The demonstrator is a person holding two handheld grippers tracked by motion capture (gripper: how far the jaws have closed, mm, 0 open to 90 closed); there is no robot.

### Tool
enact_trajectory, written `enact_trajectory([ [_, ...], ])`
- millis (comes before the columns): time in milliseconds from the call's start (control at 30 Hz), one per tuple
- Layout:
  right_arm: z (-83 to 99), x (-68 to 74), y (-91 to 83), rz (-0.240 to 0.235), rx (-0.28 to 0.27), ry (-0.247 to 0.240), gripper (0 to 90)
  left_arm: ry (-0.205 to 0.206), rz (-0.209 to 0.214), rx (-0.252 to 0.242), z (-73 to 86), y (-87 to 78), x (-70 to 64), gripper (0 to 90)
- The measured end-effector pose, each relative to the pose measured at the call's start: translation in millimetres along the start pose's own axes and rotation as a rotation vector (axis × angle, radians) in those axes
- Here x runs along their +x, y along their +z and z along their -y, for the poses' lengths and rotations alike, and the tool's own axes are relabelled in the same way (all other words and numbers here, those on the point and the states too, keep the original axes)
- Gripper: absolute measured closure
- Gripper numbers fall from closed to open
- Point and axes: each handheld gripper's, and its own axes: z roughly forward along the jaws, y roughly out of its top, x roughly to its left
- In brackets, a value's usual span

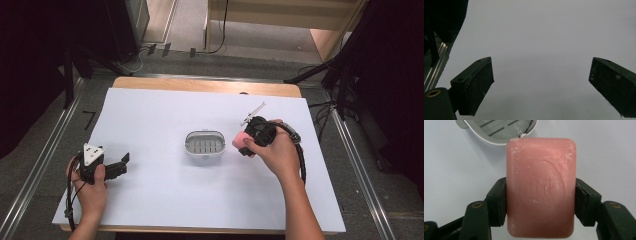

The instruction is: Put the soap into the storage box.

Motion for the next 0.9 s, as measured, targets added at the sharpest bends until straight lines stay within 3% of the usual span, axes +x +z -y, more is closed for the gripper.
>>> enact_trajectory([
  [133,-4.4,0.3,-1.5,0.009,-0.010,-0.036,38.8,0.000,-0.001,-0.001,0.1,-0.3,-0.2,6.0],
  [367,-10.8,1.1,-4.3,-0.034,-0.054,-0.086,38.8,0.000,0.000,0.000,0.0,-0.1,0.0,6.5],
  [567,-17.9,5.3,-3.7,-0.048,-0.047,-0.140,38.8,0.000,-0.001,0.000,0.1,-0.1,-0.1,6.5],
  [900,-28.4,5.4,-2.3,-0.069,-0.076,-0.177,38.8,0.006,0.001,0.002,0.0,-0.4,-0.2,6.5],
])
